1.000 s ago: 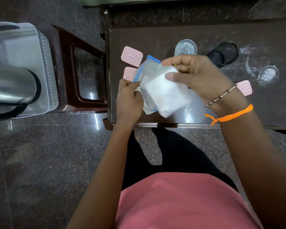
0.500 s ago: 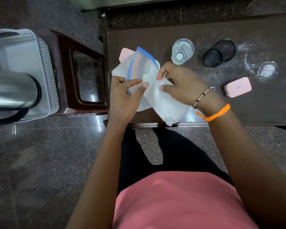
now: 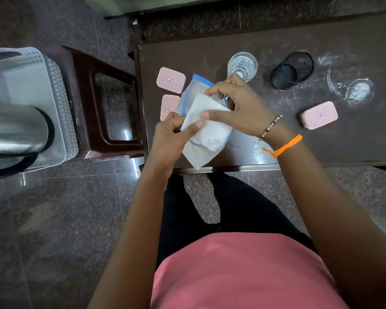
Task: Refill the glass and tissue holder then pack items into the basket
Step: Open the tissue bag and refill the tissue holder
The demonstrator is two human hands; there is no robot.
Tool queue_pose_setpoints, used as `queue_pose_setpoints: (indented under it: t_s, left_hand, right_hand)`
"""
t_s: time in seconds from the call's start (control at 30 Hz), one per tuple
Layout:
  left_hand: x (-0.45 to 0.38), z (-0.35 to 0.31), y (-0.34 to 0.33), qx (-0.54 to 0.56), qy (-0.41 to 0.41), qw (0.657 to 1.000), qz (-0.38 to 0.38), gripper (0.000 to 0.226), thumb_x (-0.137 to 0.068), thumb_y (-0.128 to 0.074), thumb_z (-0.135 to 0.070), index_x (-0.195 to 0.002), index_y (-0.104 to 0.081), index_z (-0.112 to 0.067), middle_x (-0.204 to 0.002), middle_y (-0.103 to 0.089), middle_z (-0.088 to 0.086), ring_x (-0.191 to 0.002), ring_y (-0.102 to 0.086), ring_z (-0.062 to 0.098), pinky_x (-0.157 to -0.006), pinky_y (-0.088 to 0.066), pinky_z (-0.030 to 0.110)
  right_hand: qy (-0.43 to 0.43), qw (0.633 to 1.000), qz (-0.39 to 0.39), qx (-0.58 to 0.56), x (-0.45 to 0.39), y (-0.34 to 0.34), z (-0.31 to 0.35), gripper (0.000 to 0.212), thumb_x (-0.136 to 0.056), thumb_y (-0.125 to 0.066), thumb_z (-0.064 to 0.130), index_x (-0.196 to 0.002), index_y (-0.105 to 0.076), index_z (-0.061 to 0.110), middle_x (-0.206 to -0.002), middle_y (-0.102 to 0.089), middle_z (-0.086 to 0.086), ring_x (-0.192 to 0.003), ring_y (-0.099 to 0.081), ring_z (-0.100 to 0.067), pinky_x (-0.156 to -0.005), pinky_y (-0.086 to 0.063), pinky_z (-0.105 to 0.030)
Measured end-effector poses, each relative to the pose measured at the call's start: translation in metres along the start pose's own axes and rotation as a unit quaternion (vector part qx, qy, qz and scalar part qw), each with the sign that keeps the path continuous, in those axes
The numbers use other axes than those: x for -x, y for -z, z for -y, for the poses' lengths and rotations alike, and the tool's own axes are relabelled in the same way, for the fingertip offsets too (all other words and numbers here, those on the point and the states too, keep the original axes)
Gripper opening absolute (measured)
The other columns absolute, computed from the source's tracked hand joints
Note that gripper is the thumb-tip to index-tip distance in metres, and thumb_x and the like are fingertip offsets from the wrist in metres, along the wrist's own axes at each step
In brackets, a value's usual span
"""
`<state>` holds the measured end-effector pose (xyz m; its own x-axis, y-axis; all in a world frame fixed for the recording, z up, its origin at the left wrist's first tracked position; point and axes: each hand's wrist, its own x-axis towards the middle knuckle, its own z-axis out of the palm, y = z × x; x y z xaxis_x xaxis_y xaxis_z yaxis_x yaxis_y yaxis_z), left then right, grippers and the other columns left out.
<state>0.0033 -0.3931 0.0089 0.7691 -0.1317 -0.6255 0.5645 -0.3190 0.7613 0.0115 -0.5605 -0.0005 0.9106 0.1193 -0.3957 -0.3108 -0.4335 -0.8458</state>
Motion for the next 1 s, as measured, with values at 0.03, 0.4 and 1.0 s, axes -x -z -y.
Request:
queue_pose_setpoints:
  t_s: [0.03, 0.4, 1.0]
  left_hand:
    - [-0.001, 0.000, 0.000, 0.010, 0.004, 1.000, 0.000, 0.004, -0.081, -0.069, -0.019, -0.079, -0.072, -0.022, -0.090, -0.056, -0.001, -0.086, -0.057, 0.007, -0.082, -0.050, 0.026]
    - [-0.026, 0.002, -0.025, -0.155, -0.024, 0.986, -0.057, 0.032, -0.084, -0.060, -0.006, -0.092, -0.068, -0.036, -0.086, -0.040, -0.013, -0.066, -0.046, 0.001, -0.065, -0.041, 0.001]
    - [-0.044, 0.001, -0.077, -0.355, -0.113, 0.927, 0.052, 0.027, -0.078, -0.049, 0.001, -0.089, -0.033, -0.018, -0.095, -0.040, -0.005, -0.080, -0.035, 0.012, -0.064, -0.027, 0.028]
  right_hand:
    - [-0.003, 1.000, 0.012, -0.007, 0.000, 0.001, -0.002, 0.033, -0.072, -0.075, 0.027, -0.100, -0.063, 0.014, -0.096, -0.037, -0.003, -0.074, -0.038, 0.002, -0.068, -0.036, -0.007]
    - [-0.104, 0.937, -0.224, -0.248, -0.002, 0.026, -0.057, 0.006, -0.076, -0.061, 0.016, -0.076, -0.059, 0.022, -0.071, -0.055, 0.004, -0.055, -0.048, 0.005, -0.050, -0.037, -0.009]
    - [-0.333, 0.861, -0.317, 0.219, -0.070, 0.130, -0.143, 0.032, -0.084, -0.045, 0.002, -0.109, -0.064, 0.006, -0.117, -0.061, -0.026, -0.110, -0.057, -0.044, -0.093, -0.048, -0.043]
